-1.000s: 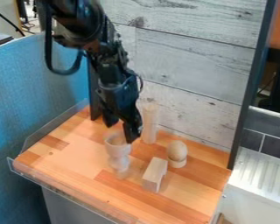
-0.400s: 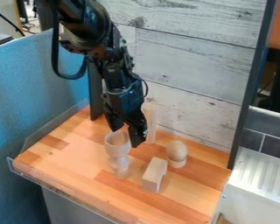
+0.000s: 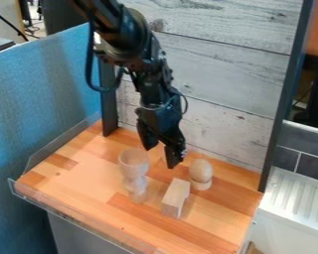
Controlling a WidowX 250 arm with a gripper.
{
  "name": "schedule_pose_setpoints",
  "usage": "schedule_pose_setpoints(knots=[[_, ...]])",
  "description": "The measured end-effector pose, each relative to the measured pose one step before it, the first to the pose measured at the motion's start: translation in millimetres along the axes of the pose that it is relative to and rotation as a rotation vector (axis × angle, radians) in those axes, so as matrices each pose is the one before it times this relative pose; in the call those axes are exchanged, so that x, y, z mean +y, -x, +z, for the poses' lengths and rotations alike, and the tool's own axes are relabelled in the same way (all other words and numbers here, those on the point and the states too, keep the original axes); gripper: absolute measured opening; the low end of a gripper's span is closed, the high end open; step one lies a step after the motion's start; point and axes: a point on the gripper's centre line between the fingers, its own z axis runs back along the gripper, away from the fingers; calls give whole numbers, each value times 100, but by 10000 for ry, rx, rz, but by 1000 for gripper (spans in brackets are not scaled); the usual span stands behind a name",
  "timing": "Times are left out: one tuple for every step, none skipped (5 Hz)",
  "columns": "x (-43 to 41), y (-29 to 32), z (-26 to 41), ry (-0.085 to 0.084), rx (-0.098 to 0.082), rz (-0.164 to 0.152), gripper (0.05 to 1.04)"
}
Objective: Put the ball on the cup
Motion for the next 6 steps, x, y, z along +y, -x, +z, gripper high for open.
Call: schedule_pose_setpoints(knots=[[120, -1412, -622, -186, -47, 50, 1000], [133, -1024, -1570, 39, 57, 253, 1000], [275, -928, -1225, 51, 45, 354, 1000], [-1046, -1244, -828, 266, 68, 36, 1000], [-1353, -436, -758, 384, 128, -109, 1000], [-1258, -710, -66, 29, -101, -240, 1000]])
